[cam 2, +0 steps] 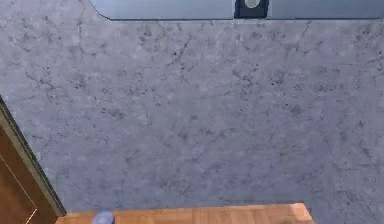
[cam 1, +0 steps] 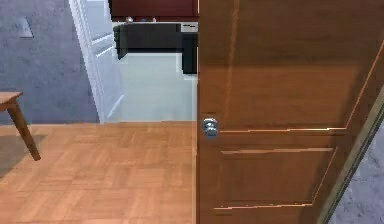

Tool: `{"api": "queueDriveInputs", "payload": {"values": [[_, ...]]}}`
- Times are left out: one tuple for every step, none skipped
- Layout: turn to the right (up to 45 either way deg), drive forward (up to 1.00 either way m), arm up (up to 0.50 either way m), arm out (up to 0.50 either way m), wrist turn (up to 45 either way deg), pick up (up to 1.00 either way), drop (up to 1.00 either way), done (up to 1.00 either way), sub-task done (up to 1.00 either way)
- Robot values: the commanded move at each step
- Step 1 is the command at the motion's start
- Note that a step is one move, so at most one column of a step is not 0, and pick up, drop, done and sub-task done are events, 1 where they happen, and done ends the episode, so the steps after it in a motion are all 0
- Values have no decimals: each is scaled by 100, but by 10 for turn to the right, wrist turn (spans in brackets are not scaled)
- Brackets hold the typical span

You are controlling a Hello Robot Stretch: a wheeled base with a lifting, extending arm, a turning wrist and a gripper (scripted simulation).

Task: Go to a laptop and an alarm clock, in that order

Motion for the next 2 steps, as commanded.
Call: {"api": "queueDriveInputs", "payload": {"values": [[-300,0,0,0,0,0,0,0,0],[0,50,0,0,0,0,0,0,0]]}}
